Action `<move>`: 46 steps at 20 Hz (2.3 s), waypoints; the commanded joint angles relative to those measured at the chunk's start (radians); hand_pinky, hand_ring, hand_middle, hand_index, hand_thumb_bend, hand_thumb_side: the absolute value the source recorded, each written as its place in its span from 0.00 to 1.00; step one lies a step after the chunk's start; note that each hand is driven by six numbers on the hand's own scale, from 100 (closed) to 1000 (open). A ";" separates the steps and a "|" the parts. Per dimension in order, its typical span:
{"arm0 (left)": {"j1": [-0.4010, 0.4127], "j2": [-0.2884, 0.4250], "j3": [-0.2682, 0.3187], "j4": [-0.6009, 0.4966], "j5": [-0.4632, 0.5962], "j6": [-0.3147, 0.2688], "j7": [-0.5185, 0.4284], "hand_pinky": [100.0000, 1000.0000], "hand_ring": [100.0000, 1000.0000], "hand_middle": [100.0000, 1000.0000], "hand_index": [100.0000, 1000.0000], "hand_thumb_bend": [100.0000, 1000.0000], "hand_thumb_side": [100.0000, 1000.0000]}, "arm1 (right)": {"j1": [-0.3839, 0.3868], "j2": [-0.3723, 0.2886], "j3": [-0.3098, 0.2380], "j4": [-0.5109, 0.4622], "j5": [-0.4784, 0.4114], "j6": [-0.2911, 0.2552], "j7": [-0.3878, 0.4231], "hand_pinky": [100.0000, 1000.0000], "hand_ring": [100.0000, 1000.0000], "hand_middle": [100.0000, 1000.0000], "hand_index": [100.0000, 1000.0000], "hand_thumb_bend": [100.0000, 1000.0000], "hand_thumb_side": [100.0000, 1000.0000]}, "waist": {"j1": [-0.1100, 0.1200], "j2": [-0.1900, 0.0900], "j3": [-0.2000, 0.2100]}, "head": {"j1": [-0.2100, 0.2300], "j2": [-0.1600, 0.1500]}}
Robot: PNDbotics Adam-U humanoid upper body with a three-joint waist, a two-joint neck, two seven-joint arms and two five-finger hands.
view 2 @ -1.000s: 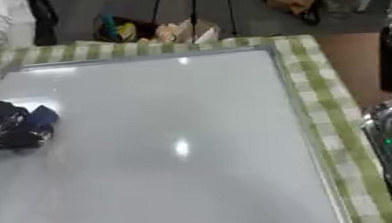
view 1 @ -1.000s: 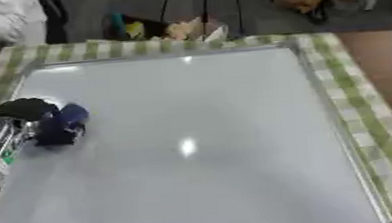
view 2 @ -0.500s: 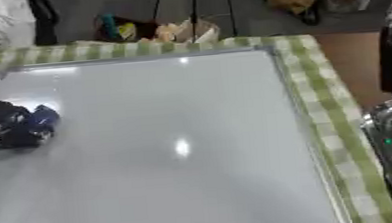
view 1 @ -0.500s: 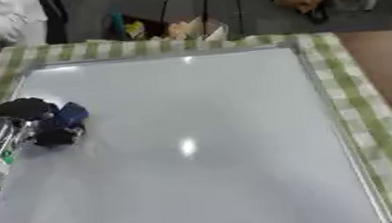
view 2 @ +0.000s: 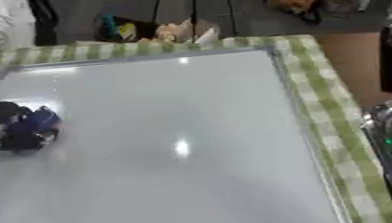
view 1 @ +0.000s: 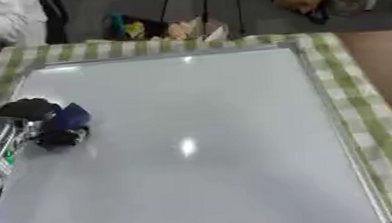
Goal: Wipe the whiteboard clean with a brush.
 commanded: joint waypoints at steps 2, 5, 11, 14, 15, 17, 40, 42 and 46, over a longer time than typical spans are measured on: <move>-0.016 0.017 0.019 -0.010 -0.004 0.003 0.014 0.46 0.74 0.73 0.89 0.22 0.93 | -0.007 -0.016 -0.002 -0.013 -0.004 -0.003 0.002 0.80 0.88 0.68 0.81 0.00 1.00 | 0.003 -0.023 0.002 | 0.004 -0.012; -0.016 0.016 0.020 -0.009 -0.002 0.003 0.018 0.45 0.74 0.73 0.89 0.20 0.93 | -0.007 -0.017 -0.002 -0.013 -0.004 -0.003 0.002 0.80 0.88 0.68 0.81 0.00 1.00 | 0.003 -0.022 0.002 | 0.003 -0.013; -0.016 0.018 0.023 -0.010 0.000 0.004 0.023 0.43 0.72 0.70 0.87 0.17 0.91 | -0.005 -0.017 -0.002 -0.013 -0.006 -0.003 0.003 0.80 0.88 0.68 0.81 0.00 1.00 | 0.002 -0.023 0.002 | 0.003 -0.013; -0.015 0.017 0.024 -0.008 0.003 0.000 0.016 0.41 0.70 0.66 0.84 0.17 0.89 | -0.004 -0.016 -0.002 -0.013 -0.007 -0.004 0.002 0.80 0.88 0.68 0.81 0.00 1.00 | 0.002 -0.023 0.003 | 0.004 -0.014; -0.015 0.017 0.024 -0.007 0.005 -0.001 0.016 0.40 0.68 0.64 0.83 0.16 0.88 | -0.004 -0.016 -0.002 -0.013 -0.007 -0.004 0.002 0.80 0.88 0.68 0.81 0.00 1.00 | 0.002 -0.022 0.003 | 0.004 -0.014; -0.014 0.015 0.025 -0.007 0.010 -0.001 0.021 0.36 0.65 0.59 0.81 0.16 0.86 | -0.004 -0.016 -0.002 -0.013 -0.007 -0.004 0.001 0.80 0.88 0.68 0.81 0.00 1.00 | 0.002 -0.022 0.003 | 0.004 -0.015; -0.026 -0.001 0.041 0.049 -0.009 0.059 0.137 0.07 0.39 0.34 0.63 0.00 0.74 | -0.005 -0.017 -0.001 -0.013 -0.010 -0.004 0.002 0.81 0.88 0.68 0.81 0.00 1.00 | -0.001 -0.019 -0.002 | 0.005 -0.014; -0.029 -0.004 0.048 0.063 -0.010 0.065 0.141 0.06 0.38 0.34 0.62 0.00 0.74 | -0.004 -0.017 0.000 -0.013 -0.010 -0.004 0.002 0.81 0.88 0.68 0.81 0.00 1.00 | -0.001 -0.018 -0.001 | 0.005 -0.014; -0.040 -0.011 0.064 0.101 -0.018 0.087 0.158 0.04 0.36 0.32 0.61 0.00 0.73 | -0.005 -0.017 0.000 -0.013 -0.010 -0.004 0.003 0.81 0.88 0.68 0.81 0.00 1.00 | -0.002 -0.017 -0.001 | 0.004 -0.013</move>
